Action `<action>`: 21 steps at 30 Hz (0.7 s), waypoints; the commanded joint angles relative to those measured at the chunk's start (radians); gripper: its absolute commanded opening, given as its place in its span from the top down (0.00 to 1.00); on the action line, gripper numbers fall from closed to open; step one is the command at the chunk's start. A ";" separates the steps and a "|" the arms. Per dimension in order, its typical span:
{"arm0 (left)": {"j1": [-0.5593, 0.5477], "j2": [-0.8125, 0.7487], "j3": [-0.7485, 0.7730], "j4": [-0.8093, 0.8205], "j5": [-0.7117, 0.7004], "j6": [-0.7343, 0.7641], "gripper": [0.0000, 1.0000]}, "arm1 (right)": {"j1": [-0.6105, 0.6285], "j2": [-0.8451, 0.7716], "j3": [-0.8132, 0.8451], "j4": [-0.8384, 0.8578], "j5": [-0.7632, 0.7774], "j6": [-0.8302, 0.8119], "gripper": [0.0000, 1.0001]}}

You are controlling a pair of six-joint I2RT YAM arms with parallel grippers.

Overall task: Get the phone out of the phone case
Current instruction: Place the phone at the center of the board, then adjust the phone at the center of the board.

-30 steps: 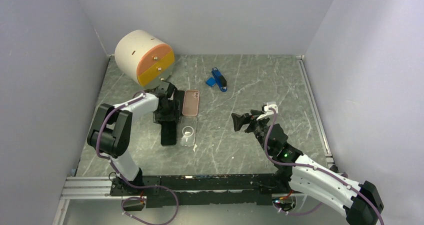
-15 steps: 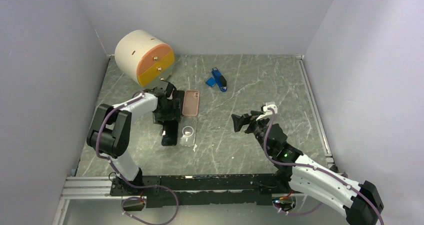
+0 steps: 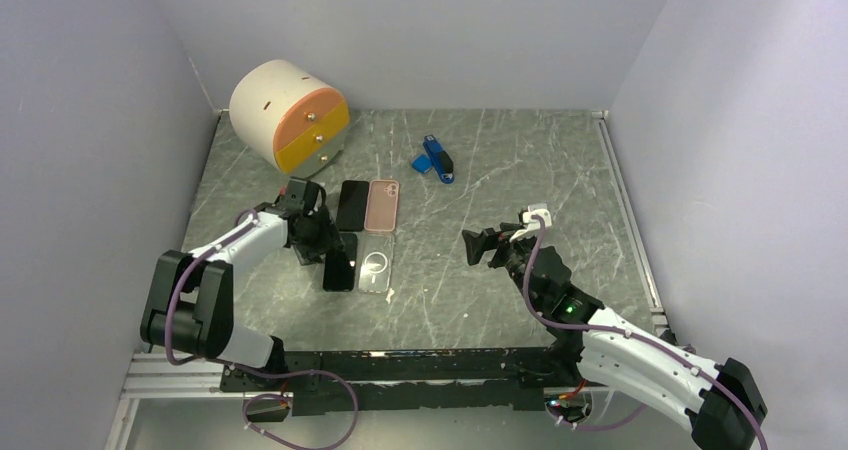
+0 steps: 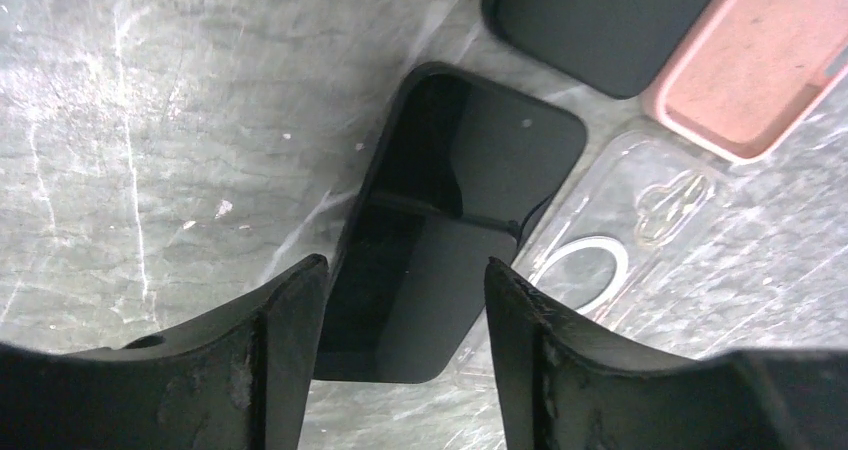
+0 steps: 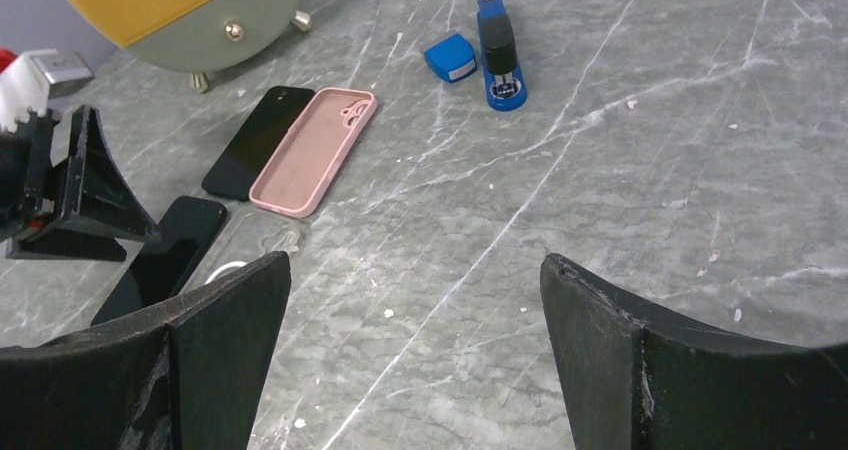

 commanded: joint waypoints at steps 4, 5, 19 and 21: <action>0.013 0.043 -0.023 0.073 0.055 -0.052 0.40 | -0.001 -0.007 0.027 0.031 -0.002 -0.013 0.03; 0.013 0.049 -0.024 0.082 0.062 -0.050 0.41 | -0.001 -0.007 0.027 0.031 -0.003 -0.013 0.03; 0.014 0.057 0.005 0.075 0.053 -0.040 0.41 | -0.001 0.012 0.034 0.033 -0.004 -0.015 0.04; 0.017 0.030 0.008 0.052 0.029 -0.046 0.37 | -0.001 0.013 0.035 0.031 0.007 -0.016 0.03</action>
